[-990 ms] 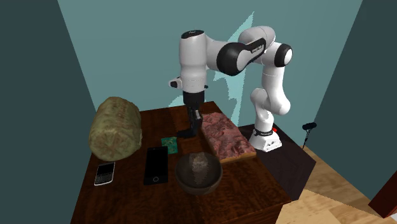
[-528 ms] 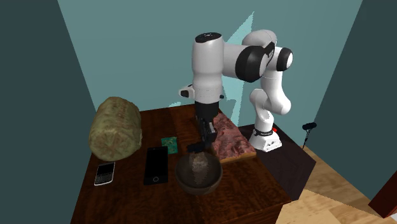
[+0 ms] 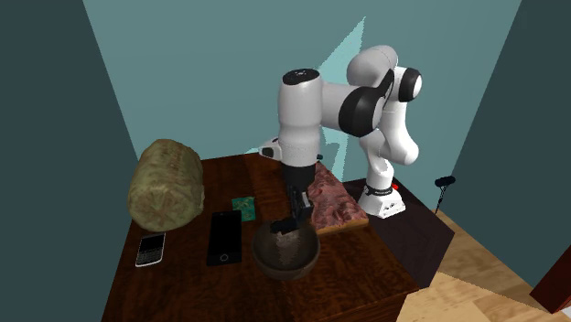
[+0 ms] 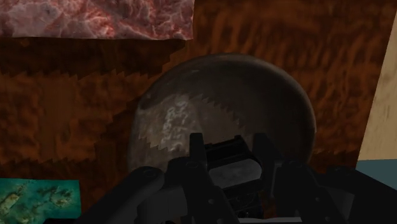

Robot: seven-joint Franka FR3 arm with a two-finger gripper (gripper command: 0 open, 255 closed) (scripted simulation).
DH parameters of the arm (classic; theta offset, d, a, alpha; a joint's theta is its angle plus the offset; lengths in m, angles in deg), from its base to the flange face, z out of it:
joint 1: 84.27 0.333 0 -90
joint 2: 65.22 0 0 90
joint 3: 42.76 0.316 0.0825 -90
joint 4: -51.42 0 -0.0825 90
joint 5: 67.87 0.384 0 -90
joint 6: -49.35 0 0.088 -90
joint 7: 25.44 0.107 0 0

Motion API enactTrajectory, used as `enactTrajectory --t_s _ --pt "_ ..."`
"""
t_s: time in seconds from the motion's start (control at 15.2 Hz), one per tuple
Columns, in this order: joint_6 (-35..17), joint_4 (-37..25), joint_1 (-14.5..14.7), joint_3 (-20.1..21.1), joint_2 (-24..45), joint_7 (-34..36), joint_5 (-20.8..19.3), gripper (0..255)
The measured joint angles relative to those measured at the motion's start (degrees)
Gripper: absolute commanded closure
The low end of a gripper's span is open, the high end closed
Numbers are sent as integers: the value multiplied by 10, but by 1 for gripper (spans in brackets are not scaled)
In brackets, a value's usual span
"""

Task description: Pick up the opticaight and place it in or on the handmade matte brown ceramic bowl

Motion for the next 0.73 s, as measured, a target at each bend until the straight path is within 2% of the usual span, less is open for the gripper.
enactTrajectory --t_s 0.33,0.73 --pt "-44 50 -1 0 -5 0 1 255" --pt "-54 58 -1 0 -3 -1 1 255"
